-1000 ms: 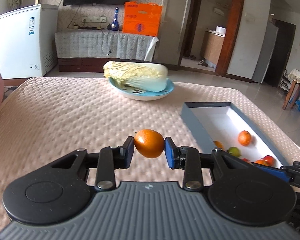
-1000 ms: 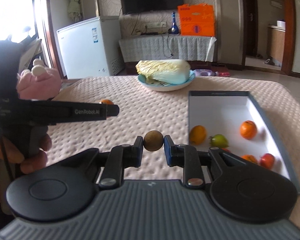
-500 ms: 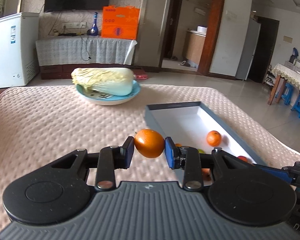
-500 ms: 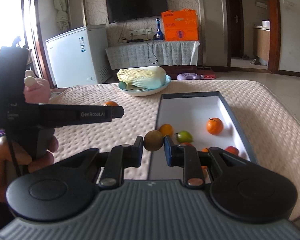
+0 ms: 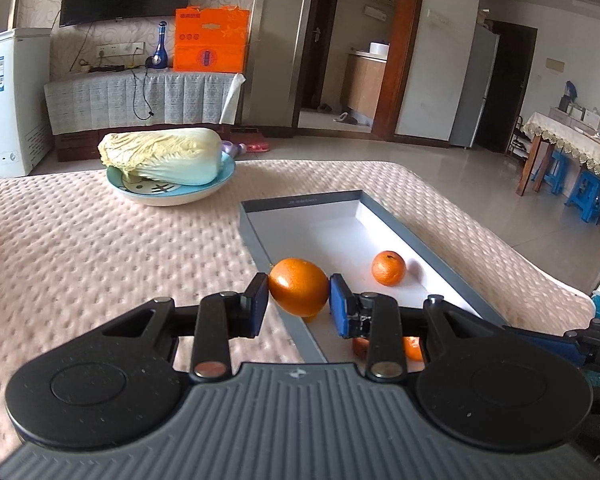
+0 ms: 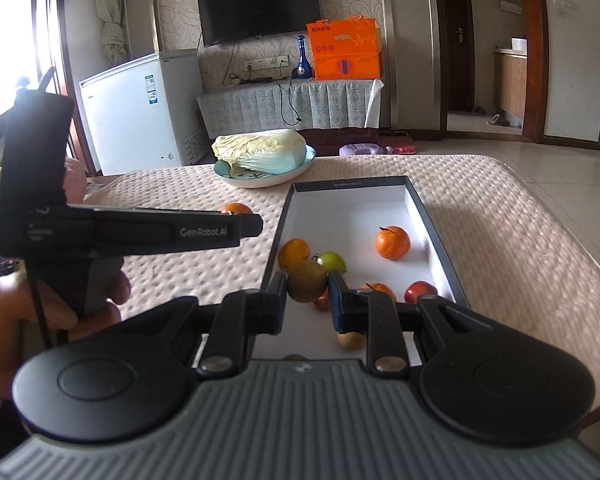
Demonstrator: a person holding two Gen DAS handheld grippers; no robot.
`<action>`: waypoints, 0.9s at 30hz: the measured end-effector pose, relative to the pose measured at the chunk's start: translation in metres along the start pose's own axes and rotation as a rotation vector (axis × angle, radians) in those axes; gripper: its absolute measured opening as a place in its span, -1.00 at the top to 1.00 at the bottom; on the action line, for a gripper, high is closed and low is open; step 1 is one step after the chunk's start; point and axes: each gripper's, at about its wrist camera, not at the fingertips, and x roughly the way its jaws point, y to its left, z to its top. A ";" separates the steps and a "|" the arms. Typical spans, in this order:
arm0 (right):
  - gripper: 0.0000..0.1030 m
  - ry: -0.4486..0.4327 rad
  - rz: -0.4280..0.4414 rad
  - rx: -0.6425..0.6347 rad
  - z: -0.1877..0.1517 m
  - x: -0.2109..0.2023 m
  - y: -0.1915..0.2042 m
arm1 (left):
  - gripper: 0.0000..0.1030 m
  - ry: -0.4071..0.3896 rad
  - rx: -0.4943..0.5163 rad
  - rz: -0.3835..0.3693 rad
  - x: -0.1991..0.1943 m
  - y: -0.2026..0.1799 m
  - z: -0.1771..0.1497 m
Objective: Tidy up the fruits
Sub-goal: 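Carry the small orange with the left tool while the right tool carries the kiwi over the box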
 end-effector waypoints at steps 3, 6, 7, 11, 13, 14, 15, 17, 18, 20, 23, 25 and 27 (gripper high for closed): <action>0.51 0.001 0.000 -0.005 -0.001 -0.001 -0.002 | 0.26 0.005 0.006 -0.006 0.004 -0.005 -0.001; 0.51 0.001 -0.004 0.000 -0.002 -0.002 -0.007 | 0.26 0.011 0.013 -0.009 0.010 -0.010 -0.001; 0.51 0.000 -0.005 0.002 -0.002 -0.002 -0.008 | 0.26 0.012 0.015 -0.012 0.012 -0.012 -0.001; 0.51 -0.006 -0.012 0.007 -0.003 -0.006 -0.012 | 0.26 0.017 0.028 -0.024 0.018 -0.021 -0.002; 0.51 -0.004 -0.015 0.010 -0.004 -0.007 -0.014 | 0.26 0.018 0.034 -0.033 0.021 -0.025 -0.002; 0.51 -0.002 -0.016 0.011 -0.004 -0.007 -0.015 | 0.26 0.017 0.036 -0.039 0.022 -0.028 -0.003; 0.51 -0.001 -0.016 0.010 -0.004 -0.008 -0.017 | 0.26 0.018 0.041 -0.040 0.024 -0.030 -0.003; 0.51 -0.002 -0.019 0.009 -0.004 -0.009 -0.018 | 0.26 0.022 0.045 -0.042 0.028 -0.034 -0.003; 0.51 -0.003 -0.019 0.010 -0.005 -0.010 -0.019 | 0.26 0.024 0.043 -0.046 0.030 -0.035 -0.003; 0.51 -0.006 -0.021 0.014 -0.004 -0.011 -0.021 | 0.26 0.023 0.043 -0.051 0.033 -0.038 -0.003; 0.51 -0.007 -0.022 0.016 -0.005 -0.013 -0.024 | 0.26 0.022 0.051 -0.056 0.038 -0.043 -0.003; 0.51 -0.005 -0.020 0.016 -0.004 -0.013 -0.024 | 0.26 0.021 0.056 -0.059 0.042 -0.046 -0.002; 0.51 -0.003 -0.019 0.018 -0.005 -0.014 -0.026 | 0.26 0.017 0.060 -0.063 0.046 -0.048 0.000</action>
